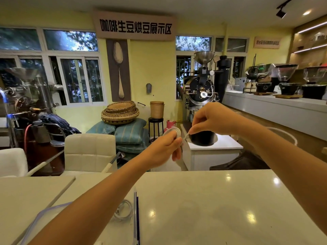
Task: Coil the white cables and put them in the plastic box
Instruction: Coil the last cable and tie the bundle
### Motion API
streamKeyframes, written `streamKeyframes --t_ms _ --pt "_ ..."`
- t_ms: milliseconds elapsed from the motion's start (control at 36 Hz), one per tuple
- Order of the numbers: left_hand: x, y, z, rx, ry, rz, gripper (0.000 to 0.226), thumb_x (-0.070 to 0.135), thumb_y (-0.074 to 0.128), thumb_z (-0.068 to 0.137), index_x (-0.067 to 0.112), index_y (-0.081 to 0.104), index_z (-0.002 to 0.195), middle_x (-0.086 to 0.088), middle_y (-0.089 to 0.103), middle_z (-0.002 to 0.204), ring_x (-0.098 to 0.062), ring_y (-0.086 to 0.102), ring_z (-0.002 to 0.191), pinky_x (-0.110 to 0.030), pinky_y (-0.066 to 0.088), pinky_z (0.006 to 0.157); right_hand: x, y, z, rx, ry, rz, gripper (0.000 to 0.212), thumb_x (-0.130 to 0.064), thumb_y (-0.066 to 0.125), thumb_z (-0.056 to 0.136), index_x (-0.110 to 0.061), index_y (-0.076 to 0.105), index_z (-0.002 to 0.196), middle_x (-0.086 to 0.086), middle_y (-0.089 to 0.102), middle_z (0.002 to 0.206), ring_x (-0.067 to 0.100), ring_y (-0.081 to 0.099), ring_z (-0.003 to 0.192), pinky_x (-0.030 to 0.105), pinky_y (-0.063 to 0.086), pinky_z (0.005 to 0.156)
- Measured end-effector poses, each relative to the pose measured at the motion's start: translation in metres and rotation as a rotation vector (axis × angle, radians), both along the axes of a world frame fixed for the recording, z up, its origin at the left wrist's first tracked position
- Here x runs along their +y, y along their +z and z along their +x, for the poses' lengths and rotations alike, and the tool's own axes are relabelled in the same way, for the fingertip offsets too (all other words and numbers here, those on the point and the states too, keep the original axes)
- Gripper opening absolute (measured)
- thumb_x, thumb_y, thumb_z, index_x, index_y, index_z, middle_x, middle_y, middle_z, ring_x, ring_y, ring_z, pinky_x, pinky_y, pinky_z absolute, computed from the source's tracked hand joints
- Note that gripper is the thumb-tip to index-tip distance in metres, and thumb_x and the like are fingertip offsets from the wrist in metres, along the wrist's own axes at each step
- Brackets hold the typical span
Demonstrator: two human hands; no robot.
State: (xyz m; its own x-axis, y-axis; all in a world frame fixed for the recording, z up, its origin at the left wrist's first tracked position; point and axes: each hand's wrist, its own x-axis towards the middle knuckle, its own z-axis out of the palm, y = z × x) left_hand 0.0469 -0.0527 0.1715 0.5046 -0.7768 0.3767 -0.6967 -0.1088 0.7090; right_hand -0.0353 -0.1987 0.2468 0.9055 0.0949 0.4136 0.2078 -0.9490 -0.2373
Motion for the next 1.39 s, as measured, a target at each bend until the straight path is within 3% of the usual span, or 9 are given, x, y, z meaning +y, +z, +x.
streamKeyframes --t_ms 333,472,611,722,778,1028,1222,1306,1389 --pt "0.005 0.011 -0.019 0.219 -0.231 0.03 0.029 0.016 0.03 0.098 0.018 0.047 0.075 0.005 0.054 0.057 -0.002 0.046 0.045 -0.01 0.037 0.049 -0.018 0.002 0.013 -0.06 0.156 0.179 0.013 -0.012 0.075 0.067 -0.011 0.063 0.062 0.001 0.058 0.063 0.015 0.054 0.062 0.011 0.043 0.058" --pt "0.006 0.022 -0.019 0.44 -0.411 -0.068 0.023 0.025 0.033 0.089 0.014 0.05 0.077 0.007 0.058 0.051 -0.007 0.05 0.049 -0.018 0.043 0.057 -0.026 -0.018 0.026 -0.04 0.308 0.624 0.02 -0.028 0.074 0.07 -0.023 0.062 0.054 -0.006 0.055 0.053 0.004 0.046 0.048 0.015 0.04 0.054" --pt "0.001 0.029 -0.019 0.511 -0.472 -0.168 0.024 0.022 0.031 0.091 0.012 0.049 0.077 0.005 0.058 0.051 -0.009 0.05 0.047 -0.018 0.044 0.053 -0.027 -0.056 0.052 0.114 0.542 1.144 0.042 -0.055 0.084 0.04 -0.022 0.068 0.06 -0.008 0.059 0.049 0.007 0.05 0.048 0.02 0.041 0.052" --pt "-0.005 0.03 -0.019 0.532 -0.447 -0.247 0.03 0.017 0.027 0.097 0.012 0.049 0.077 0.004 0.059 0.05 -0.008 0.052 0.047 -0.016 0.045 0.052 -0.007 -0.077 0.058 0.119 0.641 1.385 0.023 -0.039 0.067 0.07 -0.017 0.068 0.062 -0.006 0.058 0.036 0.006 0.055 0.036 0.018 0.047 0.046" --pt "-0.009 0.03 -0.017 0.558 -0.417 -0.289 0.032 0.016 0.026 0.097 0.012 0.049 0.076 0.003 0.059 0.049 -0.009 0.052 0.046 -0.019 0.043 0.052 0.001 -0.085 0.063 0.092 0.563 1.489 0.04 -0.021 0.051 0.088 -0.019 0.064 0.05 -0.007 0.05 0.032 0.005 0.047 0.032 0.015 0.041 0.041" --pt "-0.02 0.032 0.005 0.415 -0.073 -0.35 0.031 0.019 0.028 0.099 0.015 0.046 0.075 0.004 0.06 0.052 -0.006 0.052 0.043 -0.018 0.042 0.047 0.049 -0.103 0.05 0.246 0.198 1.378 0.028 -0.021 0.04 0.096 -0.015 0.052 0.071 -0.001 0.049 0.051 0.01 0.035 0.049 0.021 0.026 0.046" --pt "-0.02 0.018 0.017 0.037 0.227 -0.317 0.029 0.011 0.031 0.098 0.017 0.036 0.07 -0.002 0.056 0.067 -0.015 0.055 0.063 -0.025 0.048 0.071 0.05 -0.096 0.034 0.398 0.163 1.124 0.022 -0.018 0.042 0.095 -0.019 0.054 0.077 0.002 0.042 0.058 0.009 0.028 0.046 0.02 0.021 0.045" --pt "-0.018 0.011 0.017 -0.153 0.265 -0.168 0.028 0.011 0.032 0.097 0.018 0.034 0.071 0.003 0.05 0.068 -0.014 0.048 0.064 -0.017 0.042 0.061 0.044 -0.087 0.028 0.428 0.144 0.919 0.024 -0.016 0.043 0.095 -0.019 0.057 0.075 0.001 0.041 0.058 0.009 0.028 0.047 0.02 0.022 0.045" --pt "-0.012 0.005 0.022 -0.316 0.32 -0.043 0.018 0.014 0.031 0.098 0.013 0.032 0.079 -0.006 0.05 0.073 -0.021 0.048 0.066 -0.033 0.044 0.061 0.036 -0.072 0.022 0.388 0.059 0.607 0.021 -0.018 0.048 0.092 -0.007 0.066 0.089 -0.001 0.044 0.059 0.009 0.035 0.05 0.017 0.029 0.047"
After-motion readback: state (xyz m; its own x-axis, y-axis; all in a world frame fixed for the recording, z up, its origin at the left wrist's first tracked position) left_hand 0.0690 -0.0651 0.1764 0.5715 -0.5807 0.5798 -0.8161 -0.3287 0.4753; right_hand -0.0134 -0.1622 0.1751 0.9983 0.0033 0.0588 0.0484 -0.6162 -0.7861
